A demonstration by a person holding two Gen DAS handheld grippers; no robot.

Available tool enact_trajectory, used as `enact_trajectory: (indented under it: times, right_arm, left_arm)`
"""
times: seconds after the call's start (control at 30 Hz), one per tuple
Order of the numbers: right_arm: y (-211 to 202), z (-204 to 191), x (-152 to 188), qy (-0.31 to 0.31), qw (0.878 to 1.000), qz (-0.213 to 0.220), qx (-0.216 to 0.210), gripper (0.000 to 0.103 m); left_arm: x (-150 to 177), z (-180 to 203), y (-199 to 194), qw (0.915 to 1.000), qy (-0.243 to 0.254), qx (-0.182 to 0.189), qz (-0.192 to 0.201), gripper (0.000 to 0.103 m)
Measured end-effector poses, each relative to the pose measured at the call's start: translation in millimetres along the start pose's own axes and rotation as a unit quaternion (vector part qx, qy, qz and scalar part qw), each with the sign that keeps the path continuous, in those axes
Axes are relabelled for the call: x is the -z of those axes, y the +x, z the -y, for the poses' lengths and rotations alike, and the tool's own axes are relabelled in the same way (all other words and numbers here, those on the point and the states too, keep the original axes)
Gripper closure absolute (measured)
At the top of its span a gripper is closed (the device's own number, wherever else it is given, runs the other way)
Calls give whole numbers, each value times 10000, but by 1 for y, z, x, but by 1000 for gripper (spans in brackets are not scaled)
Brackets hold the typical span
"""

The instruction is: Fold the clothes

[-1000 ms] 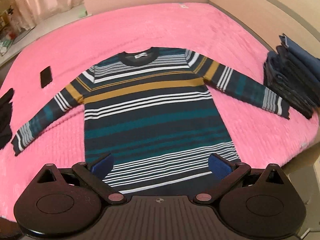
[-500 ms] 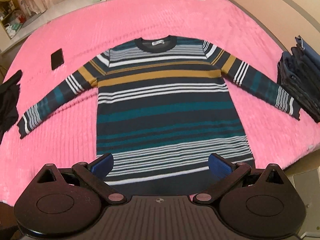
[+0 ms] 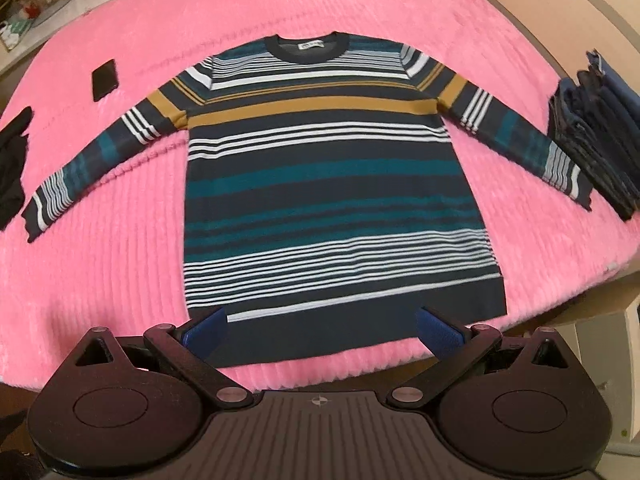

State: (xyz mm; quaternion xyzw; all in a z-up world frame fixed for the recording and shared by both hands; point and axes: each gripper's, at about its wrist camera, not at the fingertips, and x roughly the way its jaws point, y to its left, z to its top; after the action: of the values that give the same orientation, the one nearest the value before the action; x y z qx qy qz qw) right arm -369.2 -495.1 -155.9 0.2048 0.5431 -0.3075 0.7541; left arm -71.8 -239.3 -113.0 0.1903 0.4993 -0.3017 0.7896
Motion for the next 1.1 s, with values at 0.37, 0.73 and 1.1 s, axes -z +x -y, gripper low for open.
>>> enact_trajectory:
  times: [0.37,0.73,1.1]
  right_arm:
    - [-2,15,6,125,9999,-69,92,0]
    - [0,17,4,133,9999,-10,25,0]
    - [1,-53,-16,-1258,9857,741,-847,0]
  left_arm:
    - [-3,18,5,9999,156,24,-28,4]
    - [-1,22,4,9998,164,-71,-18,4]
    - [29,-15,-10,9979,-120,-626,92,4]
